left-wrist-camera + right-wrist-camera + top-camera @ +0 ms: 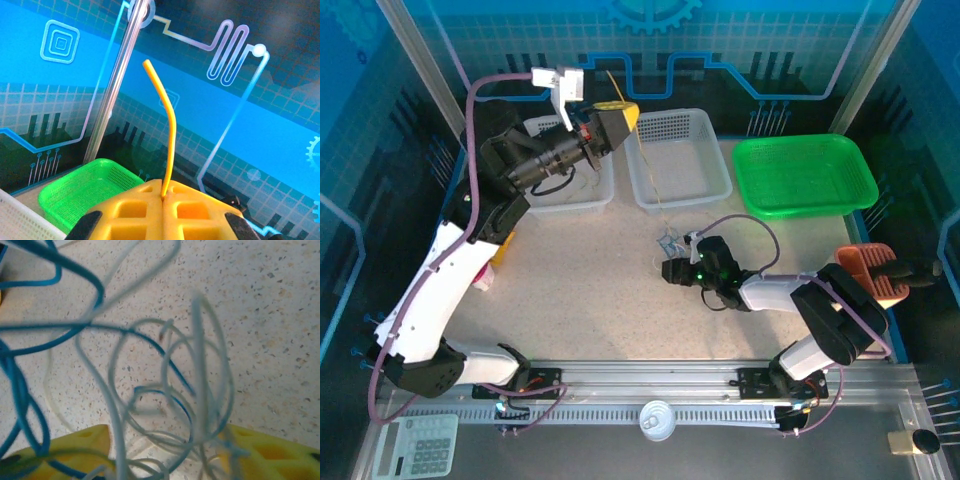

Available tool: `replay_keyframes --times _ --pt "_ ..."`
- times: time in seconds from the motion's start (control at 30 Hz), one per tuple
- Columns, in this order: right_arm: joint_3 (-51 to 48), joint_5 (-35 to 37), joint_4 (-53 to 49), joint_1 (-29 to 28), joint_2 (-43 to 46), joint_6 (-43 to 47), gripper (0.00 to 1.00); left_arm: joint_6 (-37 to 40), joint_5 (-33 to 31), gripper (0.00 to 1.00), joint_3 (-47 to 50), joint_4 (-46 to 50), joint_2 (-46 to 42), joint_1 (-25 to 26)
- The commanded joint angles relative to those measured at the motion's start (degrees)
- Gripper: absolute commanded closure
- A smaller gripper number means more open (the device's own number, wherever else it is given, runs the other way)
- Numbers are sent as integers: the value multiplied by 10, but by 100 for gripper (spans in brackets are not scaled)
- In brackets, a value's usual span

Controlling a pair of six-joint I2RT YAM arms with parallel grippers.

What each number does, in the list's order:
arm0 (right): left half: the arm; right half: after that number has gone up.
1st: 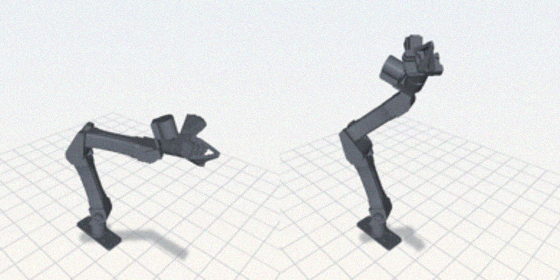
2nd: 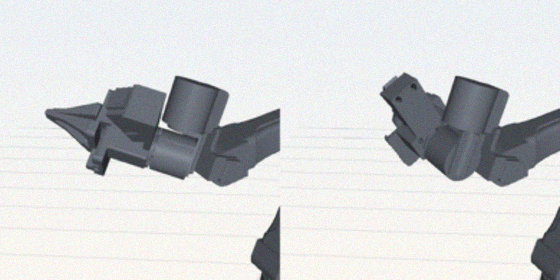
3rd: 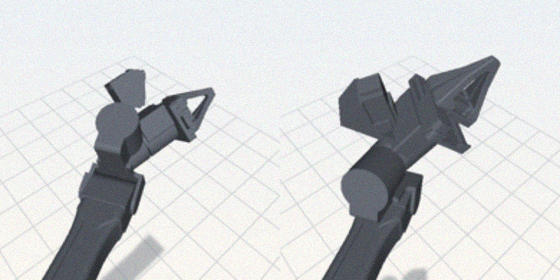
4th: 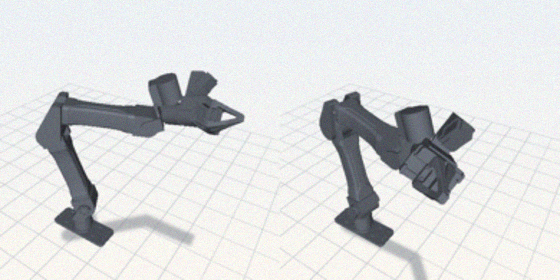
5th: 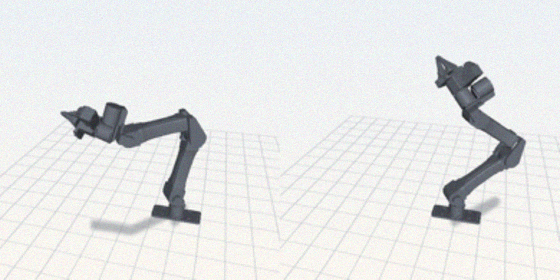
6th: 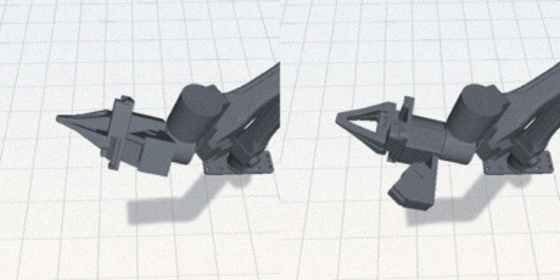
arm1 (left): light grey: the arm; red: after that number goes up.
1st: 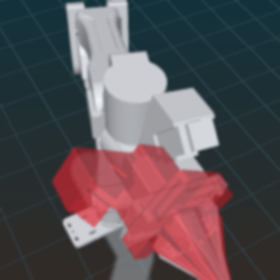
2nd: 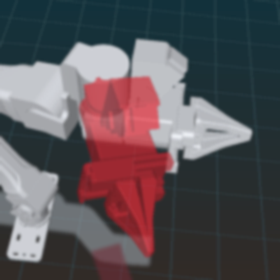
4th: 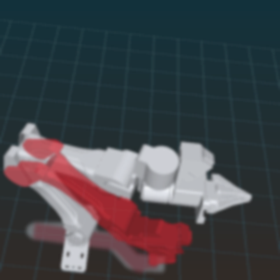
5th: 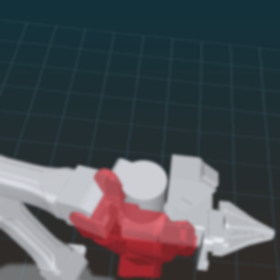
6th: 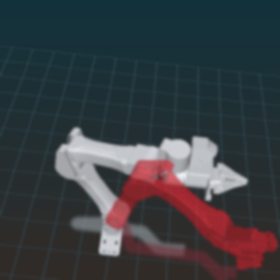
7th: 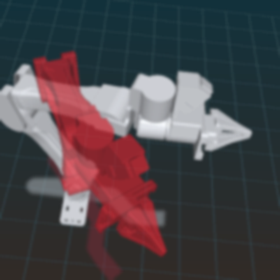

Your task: Untangle the cables

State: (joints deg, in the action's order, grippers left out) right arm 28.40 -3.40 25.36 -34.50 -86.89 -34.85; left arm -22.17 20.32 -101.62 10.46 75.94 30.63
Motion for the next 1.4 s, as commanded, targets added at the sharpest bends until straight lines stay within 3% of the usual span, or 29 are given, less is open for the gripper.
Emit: replay_keyframes --times 0.0,0.1,0.23,0.33,0.47,0.87,0.97,1.03,1.17,1.37 --pt "-12 3 -2 -6 2 0 57 0 -7 100 -19 -9 -15 -6" --pt "-18 3 -4 -6 5 0 64 0 -8 100 -21 -8 -15 -9" --pt "-32 7 -3 -5 8 -1 84 5 -11 100 -37 3 -14 -18" --pt "-40 10 -2 -4 8 -2 93 13 -16 100 -60 13 -14 -29" --pt "-46 9 -1 -2 10 -5 100 20 -22 100 -89 23 -12 -43" --pt "-53 13 -14 0 15 -6 100 51 -60 100 -142 45 -8 -83" --pt "-44 2 -31 0 28 -4 85 76 -87 100 -137 54 -2 -87" --pt "-34 -3 -57 0 45 1 67 93 -109 100 -129 52 2 -93" --pt "-13 -6 -128 -3 89 18 42 121 -147 100 -111 37 14 -109" --pt "14 -2 -234 -4 170 43 23 131 -186 100 -81 -21 30 -142"
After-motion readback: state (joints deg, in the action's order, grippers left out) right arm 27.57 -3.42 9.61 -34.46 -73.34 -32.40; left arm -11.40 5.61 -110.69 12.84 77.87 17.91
